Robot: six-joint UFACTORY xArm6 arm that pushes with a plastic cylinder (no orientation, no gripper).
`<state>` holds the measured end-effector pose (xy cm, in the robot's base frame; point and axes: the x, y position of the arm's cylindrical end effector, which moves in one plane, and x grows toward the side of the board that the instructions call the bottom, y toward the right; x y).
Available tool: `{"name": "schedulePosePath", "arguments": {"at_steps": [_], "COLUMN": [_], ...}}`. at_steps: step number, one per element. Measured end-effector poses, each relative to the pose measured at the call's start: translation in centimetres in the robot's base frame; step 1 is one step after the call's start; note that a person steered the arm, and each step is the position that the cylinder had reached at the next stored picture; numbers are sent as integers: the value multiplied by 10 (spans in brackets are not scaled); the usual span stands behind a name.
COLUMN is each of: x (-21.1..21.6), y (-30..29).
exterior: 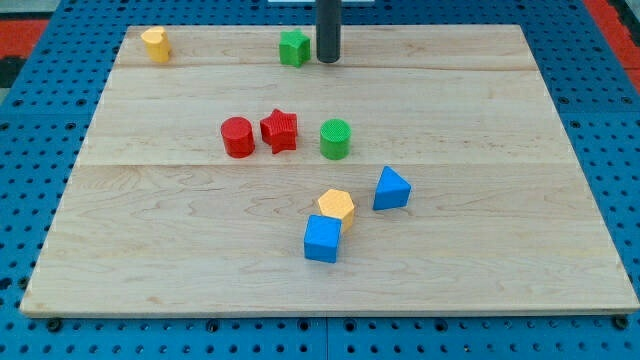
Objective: Move the blue cube towards up
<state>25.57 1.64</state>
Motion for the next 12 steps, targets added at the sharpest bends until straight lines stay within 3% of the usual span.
{"name": "schedulePosePath", "arguments": {"at_steps": [1, 2, 3, 4, 5, 7, 9, 10, 12], "x": [19, 76, 210, 323, 362, 336, 312, 308, 291], "y": [74, 179, 209, 130, -8, -76, -59, -81, 38]}}
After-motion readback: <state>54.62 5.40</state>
